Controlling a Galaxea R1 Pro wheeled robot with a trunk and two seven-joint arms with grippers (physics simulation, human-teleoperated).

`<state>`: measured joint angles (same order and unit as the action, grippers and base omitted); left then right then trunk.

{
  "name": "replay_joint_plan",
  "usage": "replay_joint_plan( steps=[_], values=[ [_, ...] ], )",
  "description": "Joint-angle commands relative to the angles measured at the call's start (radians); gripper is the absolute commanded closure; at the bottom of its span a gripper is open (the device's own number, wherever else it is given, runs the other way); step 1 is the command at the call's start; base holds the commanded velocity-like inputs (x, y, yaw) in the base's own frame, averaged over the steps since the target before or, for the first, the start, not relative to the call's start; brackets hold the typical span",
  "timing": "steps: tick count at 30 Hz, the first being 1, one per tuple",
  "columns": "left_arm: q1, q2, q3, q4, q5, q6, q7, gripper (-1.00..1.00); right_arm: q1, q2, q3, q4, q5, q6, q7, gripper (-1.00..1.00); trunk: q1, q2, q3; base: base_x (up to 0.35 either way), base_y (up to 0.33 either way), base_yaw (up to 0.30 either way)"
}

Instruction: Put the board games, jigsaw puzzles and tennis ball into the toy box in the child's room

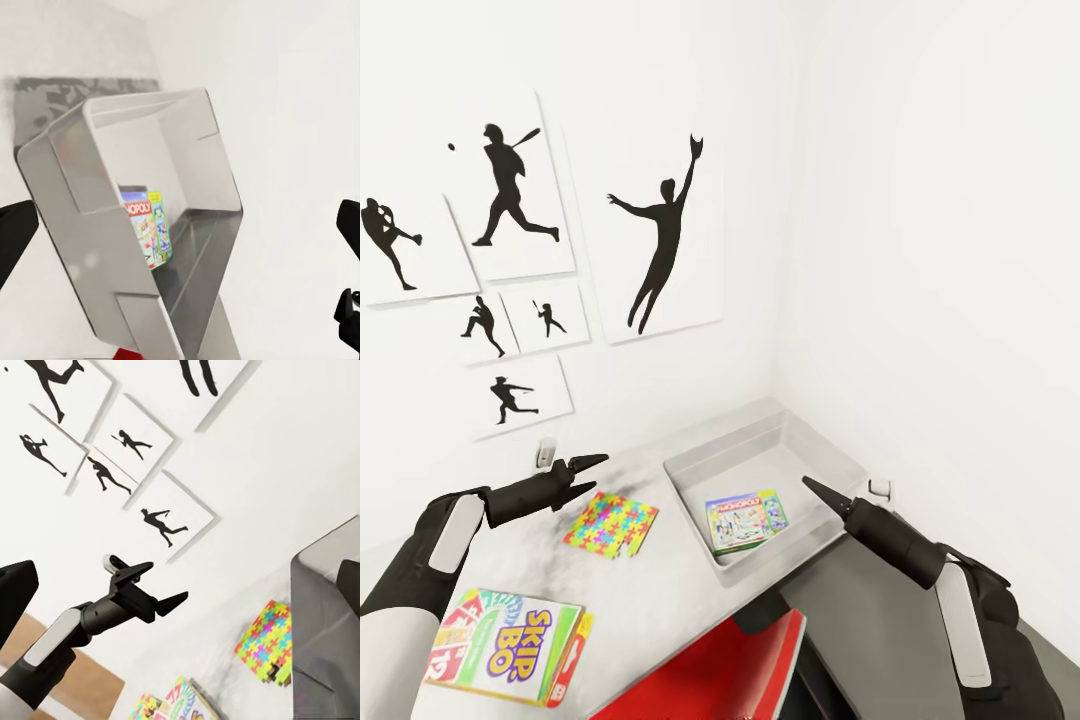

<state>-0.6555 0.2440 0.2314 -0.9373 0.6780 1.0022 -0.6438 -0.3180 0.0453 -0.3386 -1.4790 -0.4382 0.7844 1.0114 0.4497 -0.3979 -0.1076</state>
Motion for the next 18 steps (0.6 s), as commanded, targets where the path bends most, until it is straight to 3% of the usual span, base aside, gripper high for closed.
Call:
replay_joint_plan(
  steps=[1, 9, 18],
  values=[
    [-0.001, 0.000, 0.002, 0.000, -0.005, 0.004, -0.006, -1.00, -0.001, 0.001, -0.002, 0.000, -0.002, 0.006, 0.002, -1.00, 0.000, -0.002, -0.002, -0.126, 0.000, 0.000],
    [-0.001, 0.000, 0.002, 0.000, -0.005, 0.004, -0.007, -1.00, -0.001, 0.001, -0.002, -0.001, -0.001, 0.006, 0.000, -1.00, 0.000, -0.002, -0.002, -0.200, 0.000, 0.000],
    [-0.001, 0.000, 0.002, -0.001, -0.005, 0.004, -0.007, -1.00, -0.001, 0.001, -0.001, 0.000, -0.001, 0.006, -0.003, -1.00, 0.000, -0.002, -0.002, -0.032, 0.000, 0.000]
  ],
)
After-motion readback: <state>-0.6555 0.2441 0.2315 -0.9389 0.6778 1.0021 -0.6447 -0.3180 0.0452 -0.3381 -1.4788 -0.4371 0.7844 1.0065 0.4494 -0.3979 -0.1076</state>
